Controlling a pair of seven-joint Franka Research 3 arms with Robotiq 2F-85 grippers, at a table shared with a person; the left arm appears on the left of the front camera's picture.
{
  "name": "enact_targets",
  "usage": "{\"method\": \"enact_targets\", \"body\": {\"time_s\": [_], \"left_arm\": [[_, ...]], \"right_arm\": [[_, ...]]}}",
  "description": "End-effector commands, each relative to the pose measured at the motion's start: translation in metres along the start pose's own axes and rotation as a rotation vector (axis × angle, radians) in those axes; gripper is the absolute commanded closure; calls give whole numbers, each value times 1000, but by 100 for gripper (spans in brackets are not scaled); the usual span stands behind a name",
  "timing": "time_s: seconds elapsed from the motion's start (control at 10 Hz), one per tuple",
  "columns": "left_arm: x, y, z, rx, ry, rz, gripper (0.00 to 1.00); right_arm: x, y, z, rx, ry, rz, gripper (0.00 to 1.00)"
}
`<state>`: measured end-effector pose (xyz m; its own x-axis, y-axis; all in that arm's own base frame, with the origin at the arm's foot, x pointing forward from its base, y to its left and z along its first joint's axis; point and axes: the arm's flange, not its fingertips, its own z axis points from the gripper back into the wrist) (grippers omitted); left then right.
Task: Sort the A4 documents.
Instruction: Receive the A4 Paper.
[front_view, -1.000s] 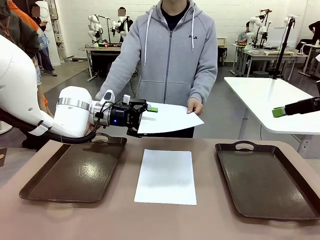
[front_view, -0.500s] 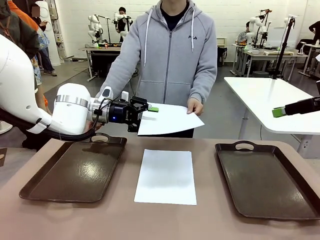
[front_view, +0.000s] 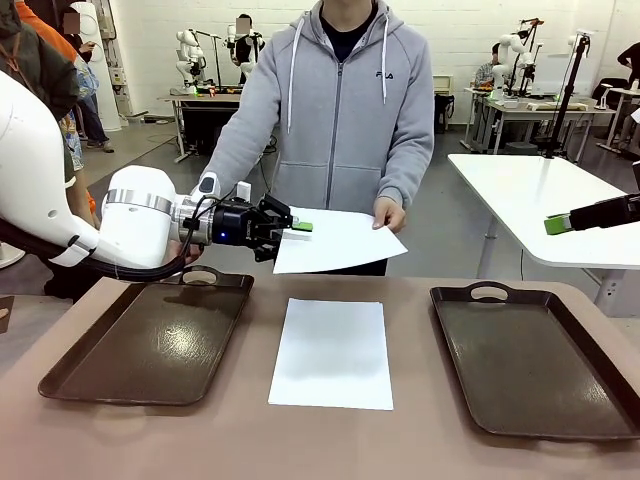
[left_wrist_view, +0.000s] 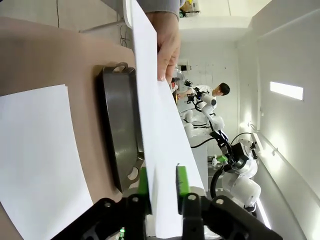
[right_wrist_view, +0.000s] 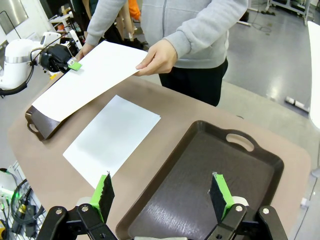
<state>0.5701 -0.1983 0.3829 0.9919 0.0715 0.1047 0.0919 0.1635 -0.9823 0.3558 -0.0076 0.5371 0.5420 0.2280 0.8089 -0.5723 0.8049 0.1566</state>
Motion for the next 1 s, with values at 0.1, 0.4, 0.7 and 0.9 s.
{"method": "enact_targets", "body": {"time_s": [0.1,0.4,0.7,0.9], "left_arm": [[-7,-1,-1,-12,-31,-10,100],[-7,0,0,-11,-34,-4,100],[-8,0,1,-13,-39,-6,100],[-6,-3,11,-37,-24,-13,100]], "right_arm": [[-1,-1,-1,10,-2,7,0],[-1,-1,-1,10,-2,7,0],[-1,-1,-1,10,-2,7,0],[-1,-1,-1,10,-2,7,0]]}}
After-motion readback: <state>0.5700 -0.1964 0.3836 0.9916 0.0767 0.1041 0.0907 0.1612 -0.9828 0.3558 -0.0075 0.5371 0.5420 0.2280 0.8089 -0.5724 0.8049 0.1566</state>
